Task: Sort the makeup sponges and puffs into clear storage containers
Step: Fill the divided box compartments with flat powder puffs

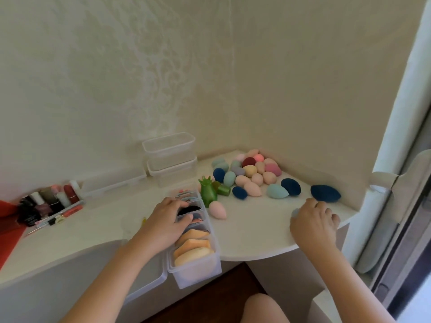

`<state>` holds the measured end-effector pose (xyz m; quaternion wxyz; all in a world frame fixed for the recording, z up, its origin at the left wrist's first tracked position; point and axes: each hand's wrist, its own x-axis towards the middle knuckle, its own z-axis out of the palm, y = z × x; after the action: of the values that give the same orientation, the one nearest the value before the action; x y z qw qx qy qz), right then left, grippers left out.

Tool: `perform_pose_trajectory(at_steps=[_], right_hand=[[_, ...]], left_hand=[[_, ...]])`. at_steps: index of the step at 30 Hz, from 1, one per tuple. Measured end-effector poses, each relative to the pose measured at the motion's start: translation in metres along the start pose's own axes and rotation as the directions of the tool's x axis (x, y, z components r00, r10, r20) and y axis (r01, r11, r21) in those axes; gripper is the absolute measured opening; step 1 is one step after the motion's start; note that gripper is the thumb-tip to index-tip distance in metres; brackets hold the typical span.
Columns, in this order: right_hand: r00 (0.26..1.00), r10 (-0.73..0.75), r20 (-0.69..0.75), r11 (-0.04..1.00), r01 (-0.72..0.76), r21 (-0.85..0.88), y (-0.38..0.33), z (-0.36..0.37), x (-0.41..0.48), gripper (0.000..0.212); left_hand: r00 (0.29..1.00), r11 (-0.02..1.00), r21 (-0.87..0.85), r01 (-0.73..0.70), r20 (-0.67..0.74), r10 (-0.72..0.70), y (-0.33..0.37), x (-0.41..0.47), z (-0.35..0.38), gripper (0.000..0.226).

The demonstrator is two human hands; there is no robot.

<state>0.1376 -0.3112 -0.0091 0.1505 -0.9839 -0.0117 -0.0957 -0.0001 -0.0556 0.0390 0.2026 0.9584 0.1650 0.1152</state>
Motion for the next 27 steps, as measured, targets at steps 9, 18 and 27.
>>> perform_pose_trajectory(at_steps=[9, 18, 27], right_hand=[[0.982, -0.095, 0.161, 0.994, 0.102, -0.040, -0.020, -0.005, 0.004, 0.027], [0.940, -0.216, 0.265, 0.973, 0.228, -0.017, -0.032, -0.019, 0.012, 0.016], [0.821, -0.570, -0.010, 0.641, 0.452, 0.620, -0.102, -0.046, -0.003, 0.017]], left_hand=[[0.985, 0.995, 0.093, -0.037, -0.164, 0.052, 0.001, -0.005, 0.004, 0.030], [0.999, 0.986, 0.164, -0.035, -0.027, 0.040, -0.001, 0.003, 0.002, 0.041], [0.999, 0.960, 0.281, -0.018, -0.023, 0.026, -0.001, 0.007, 0.008, 0.045]])
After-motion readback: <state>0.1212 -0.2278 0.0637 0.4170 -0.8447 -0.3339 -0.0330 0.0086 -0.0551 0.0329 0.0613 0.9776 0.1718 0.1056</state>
